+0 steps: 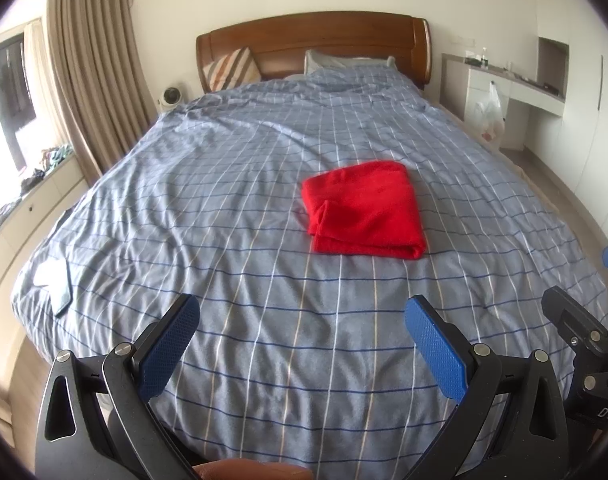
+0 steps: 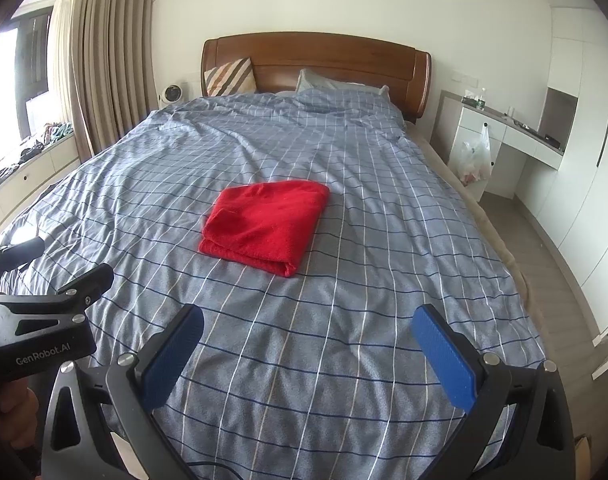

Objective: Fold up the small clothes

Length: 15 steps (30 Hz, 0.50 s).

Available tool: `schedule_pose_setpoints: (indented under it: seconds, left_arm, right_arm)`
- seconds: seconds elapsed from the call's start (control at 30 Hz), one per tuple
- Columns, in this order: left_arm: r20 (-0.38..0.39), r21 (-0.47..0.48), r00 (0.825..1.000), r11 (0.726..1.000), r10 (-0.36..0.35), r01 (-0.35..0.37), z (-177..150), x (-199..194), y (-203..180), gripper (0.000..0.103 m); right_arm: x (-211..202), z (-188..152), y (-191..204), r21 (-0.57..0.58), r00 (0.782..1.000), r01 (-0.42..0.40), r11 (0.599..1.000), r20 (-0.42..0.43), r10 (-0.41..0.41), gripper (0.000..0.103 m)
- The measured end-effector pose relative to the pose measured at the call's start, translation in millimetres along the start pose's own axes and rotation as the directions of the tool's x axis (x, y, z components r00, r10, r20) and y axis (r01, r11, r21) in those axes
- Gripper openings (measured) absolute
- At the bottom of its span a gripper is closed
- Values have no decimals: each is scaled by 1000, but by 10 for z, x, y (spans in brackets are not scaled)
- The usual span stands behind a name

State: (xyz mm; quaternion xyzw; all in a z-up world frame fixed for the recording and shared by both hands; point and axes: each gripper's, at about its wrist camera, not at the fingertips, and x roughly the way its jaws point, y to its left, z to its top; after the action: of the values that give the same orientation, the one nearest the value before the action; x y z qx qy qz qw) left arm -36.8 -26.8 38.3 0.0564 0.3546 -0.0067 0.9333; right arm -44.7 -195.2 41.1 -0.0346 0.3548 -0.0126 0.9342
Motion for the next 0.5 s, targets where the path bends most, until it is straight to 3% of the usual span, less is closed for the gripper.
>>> schedule_pose_setpoints:
  seconds: [0.5]
  left_arm:
    - [20, 0, 1000, 1000, 7, -7, 8, -37, -24, 103]
  right_arm:
    - [41, 0, -32, 10, 1000, -4, 1000, -12, 4, 103]
